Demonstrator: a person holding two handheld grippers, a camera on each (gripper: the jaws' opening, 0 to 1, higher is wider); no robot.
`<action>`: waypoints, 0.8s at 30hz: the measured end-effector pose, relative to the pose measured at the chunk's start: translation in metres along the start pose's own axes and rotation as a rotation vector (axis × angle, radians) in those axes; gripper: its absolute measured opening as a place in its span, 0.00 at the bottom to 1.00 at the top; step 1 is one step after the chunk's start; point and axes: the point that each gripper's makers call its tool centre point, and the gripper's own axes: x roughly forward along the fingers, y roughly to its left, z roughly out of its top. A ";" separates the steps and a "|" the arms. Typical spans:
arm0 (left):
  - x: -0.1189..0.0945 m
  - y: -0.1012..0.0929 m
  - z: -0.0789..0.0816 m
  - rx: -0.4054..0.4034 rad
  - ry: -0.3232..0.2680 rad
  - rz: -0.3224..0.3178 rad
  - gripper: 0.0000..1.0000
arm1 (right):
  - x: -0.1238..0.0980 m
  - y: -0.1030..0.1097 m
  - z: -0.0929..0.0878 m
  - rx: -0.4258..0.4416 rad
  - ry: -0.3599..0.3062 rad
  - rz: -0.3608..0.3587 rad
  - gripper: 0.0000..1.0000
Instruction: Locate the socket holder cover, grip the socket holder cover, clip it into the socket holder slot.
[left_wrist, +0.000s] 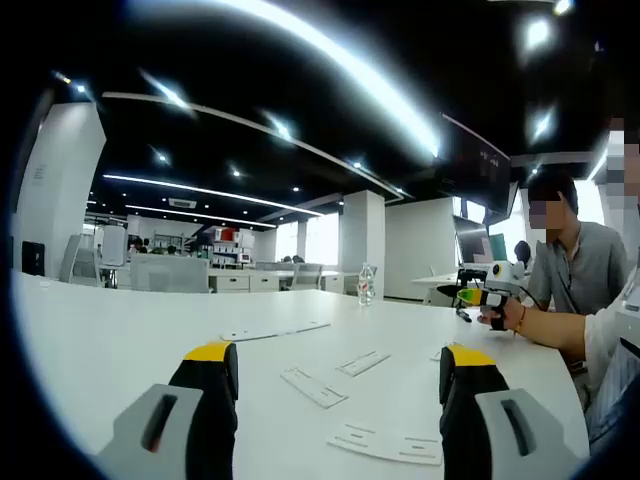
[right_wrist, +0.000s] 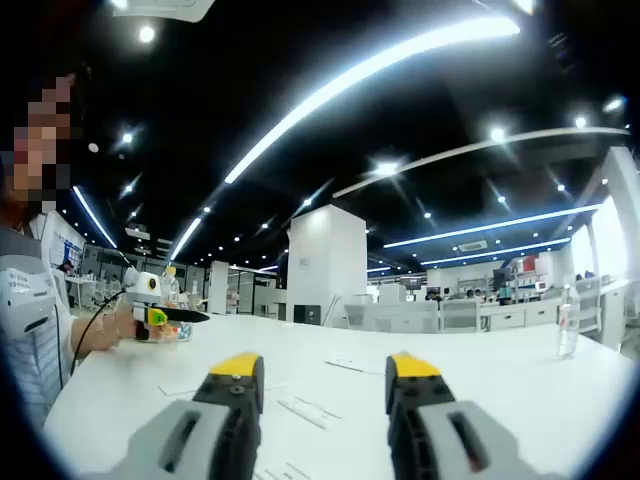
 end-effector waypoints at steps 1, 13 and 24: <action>0.000 0.000 0.000 0.001 0.000 0.000 0.83 | 0.000 0.000 0.000 0.000 0.001 0.001 0.50; -0.001 0.001 -0.001 0.002 0.006 0.006 0.83 | 0.000 0.001 -0.003 -0.009 0.012 0.001 0.51; -0.002 0.001 -0.002 0.005 0.014 0.008 0.83 | 0.001 0.003 -0.002 -0.014 0.011 0.006 0.51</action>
